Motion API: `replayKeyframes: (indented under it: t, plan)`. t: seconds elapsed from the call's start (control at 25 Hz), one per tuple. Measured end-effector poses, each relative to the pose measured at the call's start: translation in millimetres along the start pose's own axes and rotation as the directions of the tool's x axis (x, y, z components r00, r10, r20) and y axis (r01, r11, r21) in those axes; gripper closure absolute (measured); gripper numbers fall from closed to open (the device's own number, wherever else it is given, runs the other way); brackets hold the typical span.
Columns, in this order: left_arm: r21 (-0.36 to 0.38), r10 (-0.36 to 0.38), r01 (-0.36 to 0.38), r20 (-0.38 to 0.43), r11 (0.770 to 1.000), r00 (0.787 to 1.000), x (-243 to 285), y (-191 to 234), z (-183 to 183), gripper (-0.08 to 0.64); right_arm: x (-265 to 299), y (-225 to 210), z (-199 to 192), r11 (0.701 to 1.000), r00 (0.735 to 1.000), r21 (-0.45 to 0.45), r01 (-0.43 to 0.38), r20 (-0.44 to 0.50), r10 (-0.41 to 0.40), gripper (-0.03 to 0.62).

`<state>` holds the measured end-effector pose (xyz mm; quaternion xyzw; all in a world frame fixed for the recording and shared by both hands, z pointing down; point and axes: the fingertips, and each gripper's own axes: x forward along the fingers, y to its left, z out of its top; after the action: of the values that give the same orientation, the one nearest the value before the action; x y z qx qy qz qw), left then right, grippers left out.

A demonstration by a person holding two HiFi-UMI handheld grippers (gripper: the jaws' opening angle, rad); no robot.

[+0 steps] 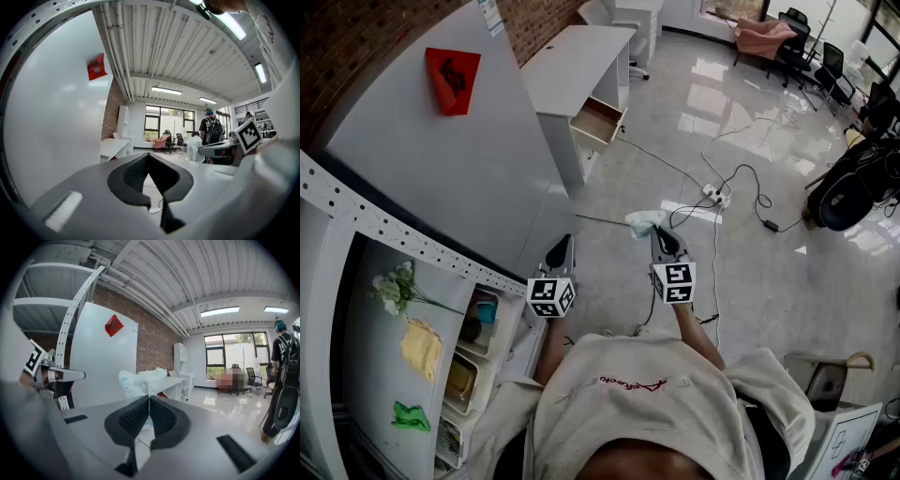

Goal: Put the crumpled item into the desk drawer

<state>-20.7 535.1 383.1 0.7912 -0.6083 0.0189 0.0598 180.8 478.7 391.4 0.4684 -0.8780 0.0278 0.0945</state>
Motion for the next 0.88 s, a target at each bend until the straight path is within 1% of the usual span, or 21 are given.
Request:
replayKeyframes:
  t: [0.6, 0.88]
  plan:
    - [0.034, -0.021, 0.020, 0.008, 0.999, 1.000, 6.1, 29.1, 5.5, 0.551, 13.3, 14.2, 4.0, 0.999, 0.999, 0.004, 0.038, 0.001, -0.038, 0.578]
    - [0.055, -0.041, 0.041, 0.009, 0.998, 0.999, 9.1, 49.0, 6.1, 0.551, 24.1, 29.9, 13.0, 0.998, 0.998, -0.016, 0.056, 0.009, -0.056, 0.578]
